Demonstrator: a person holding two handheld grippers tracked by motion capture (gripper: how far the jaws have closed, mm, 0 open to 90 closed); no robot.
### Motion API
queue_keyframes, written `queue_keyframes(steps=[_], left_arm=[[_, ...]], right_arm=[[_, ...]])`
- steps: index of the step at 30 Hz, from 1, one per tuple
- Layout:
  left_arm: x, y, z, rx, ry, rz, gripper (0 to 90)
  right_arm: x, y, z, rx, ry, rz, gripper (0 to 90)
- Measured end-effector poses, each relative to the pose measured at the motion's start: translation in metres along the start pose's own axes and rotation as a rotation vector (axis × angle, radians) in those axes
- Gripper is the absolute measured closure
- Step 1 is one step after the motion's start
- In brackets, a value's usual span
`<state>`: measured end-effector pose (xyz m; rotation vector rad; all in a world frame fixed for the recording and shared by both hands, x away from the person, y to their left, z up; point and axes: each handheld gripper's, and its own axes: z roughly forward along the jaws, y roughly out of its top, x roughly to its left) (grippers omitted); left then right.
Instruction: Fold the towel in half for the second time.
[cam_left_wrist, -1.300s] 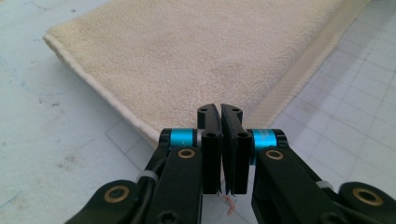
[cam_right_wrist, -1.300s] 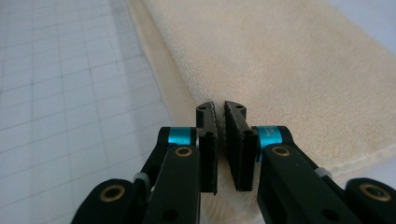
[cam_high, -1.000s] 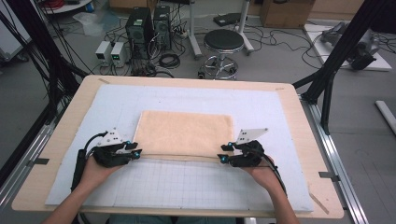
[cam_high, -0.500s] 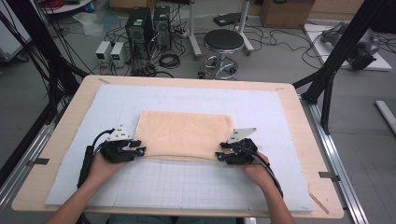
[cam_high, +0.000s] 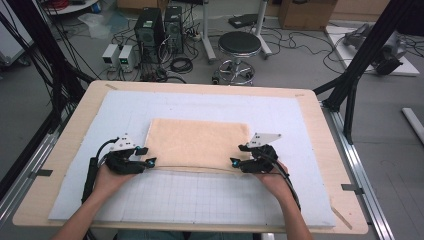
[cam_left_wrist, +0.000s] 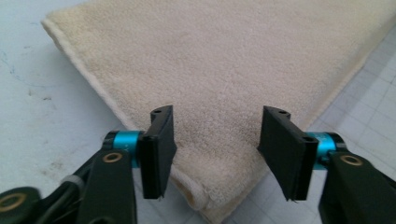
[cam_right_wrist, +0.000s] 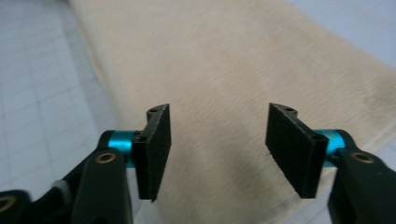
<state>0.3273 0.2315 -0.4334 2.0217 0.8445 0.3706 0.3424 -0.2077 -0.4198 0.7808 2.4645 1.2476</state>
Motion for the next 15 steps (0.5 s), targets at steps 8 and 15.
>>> queue_keyframes(steps=[8, 15], left_arm=[[0.002, 0.004, -0.006, -0.023, 0.02, -0.049, 19.1], [0.001, 0.004, -0.017, -0.035, 0.021, -0.056, 11.8]], right_arm=[[-0.005, 0.009, 0.0, -0.045, -0.047, 0.052, 24.4], [0.0, 0.011, -0.004, -0.059, -0.079, 0.062, 17.8]])
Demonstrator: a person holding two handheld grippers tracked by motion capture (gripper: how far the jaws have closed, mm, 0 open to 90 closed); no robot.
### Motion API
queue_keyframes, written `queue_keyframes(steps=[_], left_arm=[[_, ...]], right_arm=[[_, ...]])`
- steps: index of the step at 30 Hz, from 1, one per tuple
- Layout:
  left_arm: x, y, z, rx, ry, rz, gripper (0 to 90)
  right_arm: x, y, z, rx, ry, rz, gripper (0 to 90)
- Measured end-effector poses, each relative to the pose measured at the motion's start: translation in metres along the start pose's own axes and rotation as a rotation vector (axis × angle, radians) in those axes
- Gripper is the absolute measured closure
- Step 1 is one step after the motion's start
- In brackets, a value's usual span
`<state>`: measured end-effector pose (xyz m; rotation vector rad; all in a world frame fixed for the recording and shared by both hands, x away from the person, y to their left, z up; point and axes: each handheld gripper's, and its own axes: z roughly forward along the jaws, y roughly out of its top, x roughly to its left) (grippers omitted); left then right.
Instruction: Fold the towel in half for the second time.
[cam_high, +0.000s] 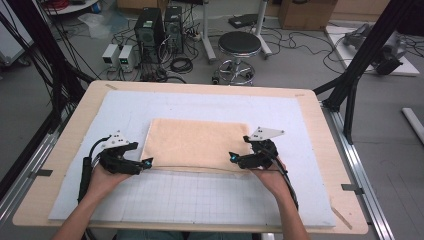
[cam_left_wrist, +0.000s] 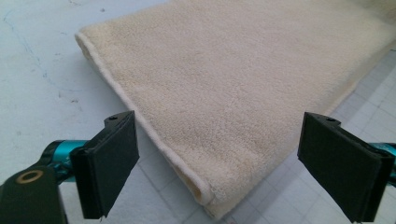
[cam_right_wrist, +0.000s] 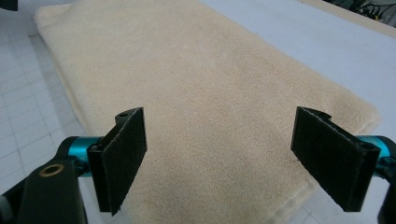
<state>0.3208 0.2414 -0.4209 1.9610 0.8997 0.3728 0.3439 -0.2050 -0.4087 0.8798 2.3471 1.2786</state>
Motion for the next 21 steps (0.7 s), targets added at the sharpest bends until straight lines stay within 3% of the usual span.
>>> queue_keyframes(steps=[11, 21], left_arm=[[-0.002, -0.004, -0.007, -0.007, 0.012, 0.011, 9.0], [-0.002, -0.006, -0.013, -0.021, 0.006, 0.015, 8.1]], right_arm=[[0.001, -0.009, -0.017, -0.015, -0.042, 0.003, 16.1], [0.002, -0.011, -0.026, -0.022, -0.052, 0.007, 13.8]])
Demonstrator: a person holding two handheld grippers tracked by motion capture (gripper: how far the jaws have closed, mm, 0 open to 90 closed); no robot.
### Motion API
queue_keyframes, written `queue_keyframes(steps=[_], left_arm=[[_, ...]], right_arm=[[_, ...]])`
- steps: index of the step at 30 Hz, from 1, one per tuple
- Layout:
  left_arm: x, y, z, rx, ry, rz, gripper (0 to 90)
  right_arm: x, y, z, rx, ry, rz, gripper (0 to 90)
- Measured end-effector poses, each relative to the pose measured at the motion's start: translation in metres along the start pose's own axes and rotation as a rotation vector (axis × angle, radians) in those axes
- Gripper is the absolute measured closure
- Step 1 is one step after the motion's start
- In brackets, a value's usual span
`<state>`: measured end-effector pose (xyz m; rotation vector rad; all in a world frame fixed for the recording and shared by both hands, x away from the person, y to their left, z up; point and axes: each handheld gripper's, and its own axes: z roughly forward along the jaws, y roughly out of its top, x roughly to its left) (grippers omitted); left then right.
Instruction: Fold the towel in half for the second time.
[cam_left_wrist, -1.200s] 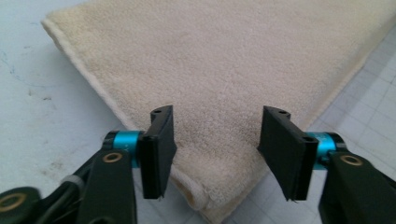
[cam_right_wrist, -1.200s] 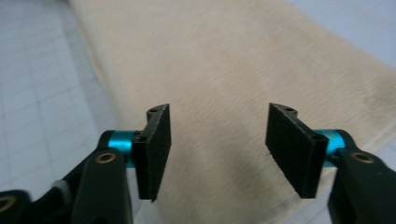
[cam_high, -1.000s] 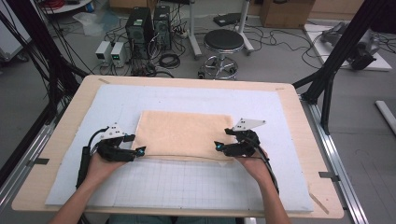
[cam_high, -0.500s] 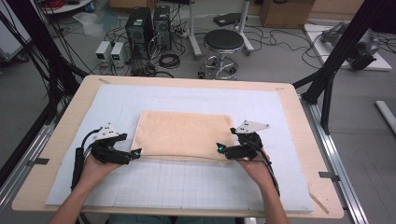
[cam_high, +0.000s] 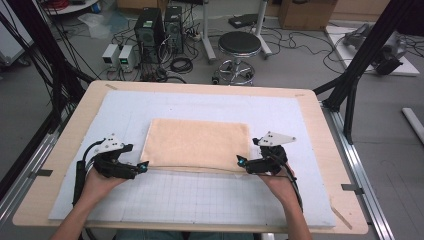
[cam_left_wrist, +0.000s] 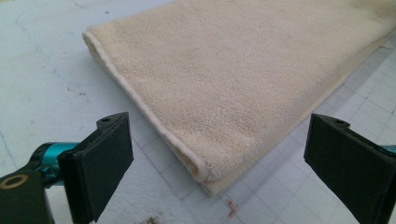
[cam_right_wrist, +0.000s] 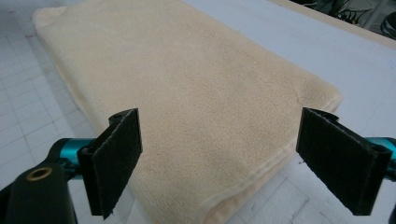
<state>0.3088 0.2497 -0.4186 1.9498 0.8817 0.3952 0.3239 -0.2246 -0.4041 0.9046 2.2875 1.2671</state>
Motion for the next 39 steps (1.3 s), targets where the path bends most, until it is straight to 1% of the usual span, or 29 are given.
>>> queue_keyframes(steps=[1, 4, 7, 8, 12, 16, 18, 22, 24, 30, 31, 34, 39], left_arm=[[0.0, 0.0, 0.0, -0.001, 0.0, -0.001, 7.8], [-0.002, 0.0, -0.002, -0.006, -0.002, 0.003, 7.3], [-0.003, -0.001, -0.004, -0.008, -0.007, 0.006, 7.1], [-0.004, -0.001, -0.005, -0.005, -0.008, 0.006, 7.0], [-0.006, -0.002, -0.007, -0.008, -0.012, 0.008, 6.7], [-0.008, -0.003, -0.011, -0.009, -0.016, 0.022, 6.7], [-0.01, -0.004, -0.013, -0.016, -0.019, 0.018, 6.7], [-0.009, -0.006, -0.018, -0.021, -0.014, 0.021, 6.7], [-0.009, -0.007, -0.021, -0.023, -0.013, 0.018, 6.7], [-0.008, -0.012, -0.028, -0.02, -0.009, 0.017, 6.7], [-0.008, -0.012, -0.029, -0.018, -0.005, 0.019, 6.7], [-0.008, -0.015, -0.033, -0.018, -0.004, 0.011, 6.7], [-0.009, -0.019, -0.039, -0.012, 0.004, 0.017, 6.7]], right_arm=[[0.0, 0.0, 0.0, -0.003, -0.002, -0.007, 13.8], [0.0, -0.002, -0.004, 0.001, -0.004, 0.003, 13.7], [-0.001, -0.005, -0.008, -0.006, -0.007, -0.001, 13.1], [0.0, -0.005, -0.009, -0.003, -0.005, 0.007, 12.5], [0.0, -0.008, -0.012, -0.002, -0.008, 0.002, 12.5], [0.001, -0.01, -0.015, -0.006, -0.011, -0.005, 12.4], [0.0, -0.012, -0.017, -0.001, -0.01, -0.009, 12.3], [0.0, -0.017, -0.021, 0.004, -0.02, -0.009, 12.4], [0.0, -0.019, -0.024, 0.004, -0.025, 0.0, 12.3], [0.001, -0.023, -0.03, 0.003, -0.032, -0.003, 12.3], [0.002, -0.024, -0.031, 0.003, -0.033, 0.002, 12.3], [0.002, -0.025, -0.034, -0.001, -0.035, 0.005, 12.3], [0.003, -0.029, -0.039, -0.001, -0.041, 0.002, 12.3]])
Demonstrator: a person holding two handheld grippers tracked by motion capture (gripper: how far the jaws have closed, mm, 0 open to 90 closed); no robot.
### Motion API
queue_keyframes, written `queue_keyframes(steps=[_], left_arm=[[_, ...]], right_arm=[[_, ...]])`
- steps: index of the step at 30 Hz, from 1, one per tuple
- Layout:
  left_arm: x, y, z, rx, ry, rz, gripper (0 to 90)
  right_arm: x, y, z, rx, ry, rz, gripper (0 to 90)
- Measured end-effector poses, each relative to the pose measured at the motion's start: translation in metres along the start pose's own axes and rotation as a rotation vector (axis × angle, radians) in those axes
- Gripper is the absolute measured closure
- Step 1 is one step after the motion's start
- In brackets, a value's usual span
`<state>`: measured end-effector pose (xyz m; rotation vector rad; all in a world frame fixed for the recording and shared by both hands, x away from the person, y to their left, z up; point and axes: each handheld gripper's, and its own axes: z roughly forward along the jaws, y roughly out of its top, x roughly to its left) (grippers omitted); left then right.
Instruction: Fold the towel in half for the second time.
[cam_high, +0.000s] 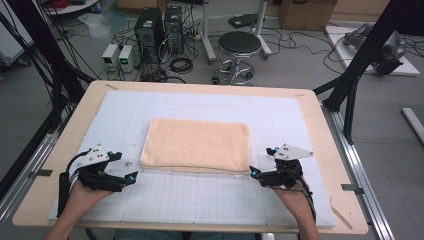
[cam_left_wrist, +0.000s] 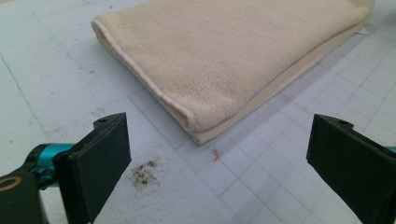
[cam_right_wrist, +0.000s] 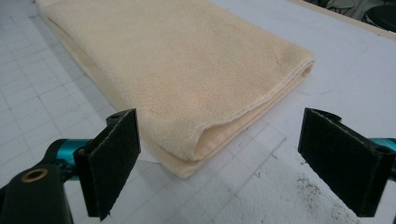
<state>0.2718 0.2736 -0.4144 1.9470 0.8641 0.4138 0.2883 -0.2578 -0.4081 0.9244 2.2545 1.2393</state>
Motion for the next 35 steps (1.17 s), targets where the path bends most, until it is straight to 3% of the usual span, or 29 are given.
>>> queue_keyframes(steps=[18, 35], left_arm=[[-0.006, -0.01, -0.016, -0.001, 0.004, -0.008, 6.7], [-0.006, -0.01, -0.017, -0.011, 0.007, -0.011, 6.7]], right_arm=[[0.005, -0.012, -0.016, -0.002, -0.009, 0.019, 12.3], [0.006, -0.017, -0.022, 0.001, -0.014, 0.022, 12.4]])
